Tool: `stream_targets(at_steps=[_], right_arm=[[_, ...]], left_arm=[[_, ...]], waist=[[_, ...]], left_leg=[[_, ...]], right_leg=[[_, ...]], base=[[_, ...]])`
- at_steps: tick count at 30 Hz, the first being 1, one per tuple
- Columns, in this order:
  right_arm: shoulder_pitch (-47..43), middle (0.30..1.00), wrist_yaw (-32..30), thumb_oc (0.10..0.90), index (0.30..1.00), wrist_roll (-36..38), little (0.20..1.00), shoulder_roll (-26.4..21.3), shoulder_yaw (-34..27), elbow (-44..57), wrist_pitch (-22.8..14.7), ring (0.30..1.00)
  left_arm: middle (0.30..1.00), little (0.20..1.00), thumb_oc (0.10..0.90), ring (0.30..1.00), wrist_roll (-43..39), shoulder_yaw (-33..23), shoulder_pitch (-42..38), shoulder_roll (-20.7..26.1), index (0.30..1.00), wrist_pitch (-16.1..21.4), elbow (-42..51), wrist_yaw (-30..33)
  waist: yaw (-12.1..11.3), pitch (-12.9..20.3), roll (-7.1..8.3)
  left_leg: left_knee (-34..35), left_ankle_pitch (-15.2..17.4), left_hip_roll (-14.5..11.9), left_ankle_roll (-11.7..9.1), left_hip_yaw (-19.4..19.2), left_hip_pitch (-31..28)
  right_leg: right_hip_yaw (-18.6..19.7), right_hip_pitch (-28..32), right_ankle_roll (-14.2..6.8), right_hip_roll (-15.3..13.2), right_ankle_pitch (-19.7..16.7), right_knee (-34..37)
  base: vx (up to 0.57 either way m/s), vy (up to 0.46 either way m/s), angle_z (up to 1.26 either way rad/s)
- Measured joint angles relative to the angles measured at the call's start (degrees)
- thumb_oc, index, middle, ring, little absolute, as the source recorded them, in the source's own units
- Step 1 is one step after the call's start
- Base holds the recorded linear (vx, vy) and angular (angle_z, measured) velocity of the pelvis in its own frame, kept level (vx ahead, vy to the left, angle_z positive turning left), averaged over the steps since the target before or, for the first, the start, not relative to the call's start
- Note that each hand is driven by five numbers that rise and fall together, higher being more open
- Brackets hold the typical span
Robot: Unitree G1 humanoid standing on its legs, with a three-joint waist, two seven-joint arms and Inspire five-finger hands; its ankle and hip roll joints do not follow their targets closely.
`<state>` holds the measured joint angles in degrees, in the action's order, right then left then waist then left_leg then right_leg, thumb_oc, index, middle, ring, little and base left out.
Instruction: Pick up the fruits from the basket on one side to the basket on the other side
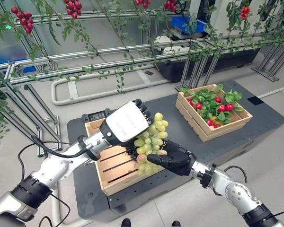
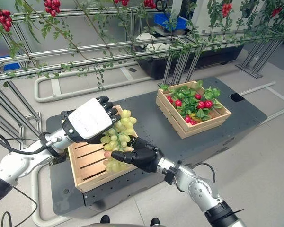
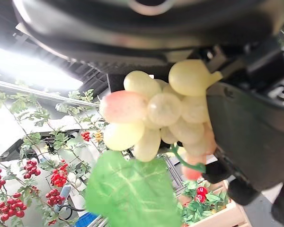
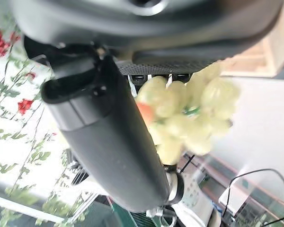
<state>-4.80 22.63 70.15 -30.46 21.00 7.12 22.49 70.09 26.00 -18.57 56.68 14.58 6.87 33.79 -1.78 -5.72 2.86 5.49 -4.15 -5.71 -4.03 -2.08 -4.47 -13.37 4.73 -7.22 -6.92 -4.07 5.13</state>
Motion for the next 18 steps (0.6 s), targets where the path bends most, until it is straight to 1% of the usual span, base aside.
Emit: stream_targets(at_steps=[6,13,14,15,16,17,18], right_arm=[[0.0,0.9,0.65,0.8,0.9,0.0,0.9,0.33,0.14,-0.04,-1.18,0.9],[0.0,0.9,1.17,0.8,0.9,0.0,0.9,0.83,0.17,-0.14,-1.62,0.9],[0.0,0.82,1.18,0.747,0.82,0.0,0.82,0.77,0.18,-0.15,-1.59,0.82],[0.0,0.524,1.19,0.549,0.524,-0.02,0.524,0.79,0.19,-0.16,-1.54,0.524],[0.0,0.429,1.19,0.486,0.429,-0.07,0.429,0.74,0.19,-0.21,-1.5,0.429],[0.0,0.3,1.19,0.4,0.3,-0.11,0.3,0.56,0.18,-0.6,-1.46,0.3],[0.0,0.3,1.19,0.4,0.3,-0.12,0.3,0.6,0.15,-1.38,-1.24,0.3]], left_arm=[[0.3,0.3,0.4,0.3,-0.14,-0.95,0.0,-0.56,0.3,0.45,0.01,0.07],[0.3,0.3,0.4,0.3,-0.14,-2.01,0.0,-0.88,0.3,1.38,0.01,0.06],[0.3,0.3,0.4,0.3,-0.14,-2.01,0.0,-0.88,0.3,1.42,0.01,0.06],[0.3,0.3,0.4,0.3,-0.14,-2.01,0.0,-0.88,0.3,1.44,0.01,0.06],[0.3,0.3,0.4,0.3,-0.14,-2.01,0.0,-0.88,0.3,1.46,0.01,0.07],[0.3,0.3,0.4,0.3,-0.14,-2.01,0.0,-0.9,0.3,1.62,0.01,0.14],[0.3,0.3,0.4,0.3,-0.14,-1.98,0.01,-0.96,0.3,2.04,0.09,0.18]], waist=[[-0.71,0.17,-0.28],[-0.74,0.25,-0.42],[-0.76,0.26,-0.43],[-0.75,0.26,-0.43],[-0.74,0.26,-0.43],[-0.74,0.26,-0.44],[-0.76,0.27,-0.44]], left_leg=[[0.0,-0.02,0.0,-0.01,0.02,0.12],[0.0,-0.02,0.0,-0.02,0.02,0.18],[0.0,-0.01,0.0,-0.01,0.02,0.2],[0.0,-0.01,0.0,-0.01,0.02,0.2],[0.0,-0.02,0.0,-0.01,0.02,0.2],[0.0,-0.02,0.0,-0.01,0.02,0.2],[0.0,-0.02,0.01,-0.01,0.02,0.2]], right_leg=[[-0.01,-0.06,0.0,0.0,0.0,0.0],[-0.02,-0.12,0.0,0.01,0.0,0.0],[-0.02,-0.14,0.0,0.0,0.0,0.0],[-0.02,-0.14,0.0,0.01,0.0,0.0],[-0.02,-0.15,0.0,0.01,0.0,0.0],[-0.02,-0.14,0.0,0.0,0.0,0.0],[-0.02,-0.15,0.0,0.01,0.0,0.0]], base=[[0.0,0.0,0.0],[0.0,0.0,0.0],[0.0,0.0,0.0],[0.0,0.0,0.0],[0.0,0.0,0.0],[0.0,0.0,0.0],[0.0,0.0,0.0]])
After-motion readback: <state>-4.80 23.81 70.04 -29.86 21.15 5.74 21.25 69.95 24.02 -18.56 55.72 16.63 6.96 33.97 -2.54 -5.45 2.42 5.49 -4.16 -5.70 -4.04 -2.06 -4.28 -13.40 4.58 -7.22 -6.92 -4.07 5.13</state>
